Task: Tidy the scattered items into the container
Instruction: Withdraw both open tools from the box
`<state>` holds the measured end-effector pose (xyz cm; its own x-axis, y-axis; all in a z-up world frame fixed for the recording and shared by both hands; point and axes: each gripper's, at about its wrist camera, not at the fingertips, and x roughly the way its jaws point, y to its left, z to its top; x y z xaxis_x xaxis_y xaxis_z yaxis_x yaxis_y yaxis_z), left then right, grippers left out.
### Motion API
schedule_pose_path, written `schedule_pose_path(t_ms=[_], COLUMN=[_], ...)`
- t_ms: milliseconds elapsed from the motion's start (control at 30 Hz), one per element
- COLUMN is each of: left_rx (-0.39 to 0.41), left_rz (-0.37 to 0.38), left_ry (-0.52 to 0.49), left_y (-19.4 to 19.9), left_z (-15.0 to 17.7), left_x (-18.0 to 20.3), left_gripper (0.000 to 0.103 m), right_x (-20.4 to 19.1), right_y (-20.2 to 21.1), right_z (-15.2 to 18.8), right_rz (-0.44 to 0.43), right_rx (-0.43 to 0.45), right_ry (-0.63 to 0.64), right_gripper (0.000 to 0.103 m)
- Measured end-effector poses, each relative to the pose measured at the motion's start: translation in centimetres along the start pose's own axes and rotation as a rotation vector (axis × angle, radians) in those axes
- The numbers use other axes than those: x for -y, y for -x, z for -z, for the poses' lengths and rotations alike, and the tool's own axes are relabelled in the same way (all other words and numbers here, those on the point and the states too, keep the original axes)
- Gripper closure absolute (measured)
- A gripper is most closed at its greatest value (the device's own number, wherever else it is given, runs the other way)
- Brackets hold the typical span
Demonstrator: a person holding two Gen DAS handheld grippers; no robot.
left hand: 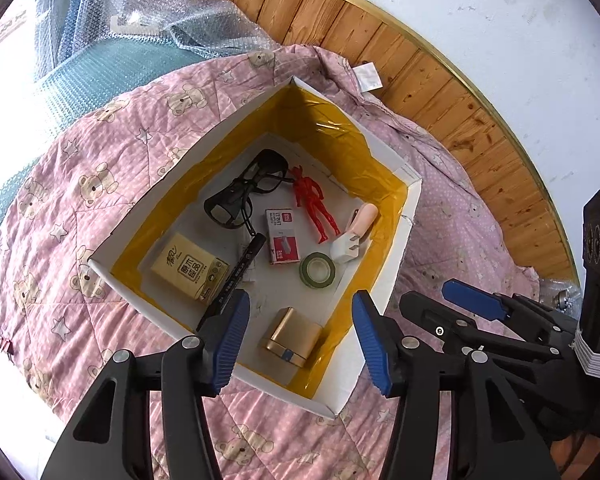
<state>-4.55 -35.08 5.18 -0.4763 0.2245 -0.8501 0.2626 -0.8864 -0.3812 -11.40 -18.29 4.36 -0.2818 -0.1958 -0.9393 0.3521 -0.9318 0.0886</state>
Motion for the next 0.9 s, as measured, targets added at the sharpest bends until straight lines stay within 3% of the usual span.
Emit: schedule_pose_path(t_ms=[900], left_rx=[-0.016], left_rz=[0.007], left_ry=[0.006], left_y=[-0.2], left_z=[-0.1], left_x=[0.1], left_gripper=[0.047], right_x=[-0.5], right_y=[-0.6], right_z=[-1.7], right_rz=[0.084], right_rx=[-0.014], right_ry=[0.054], right_gripper=[0.042])
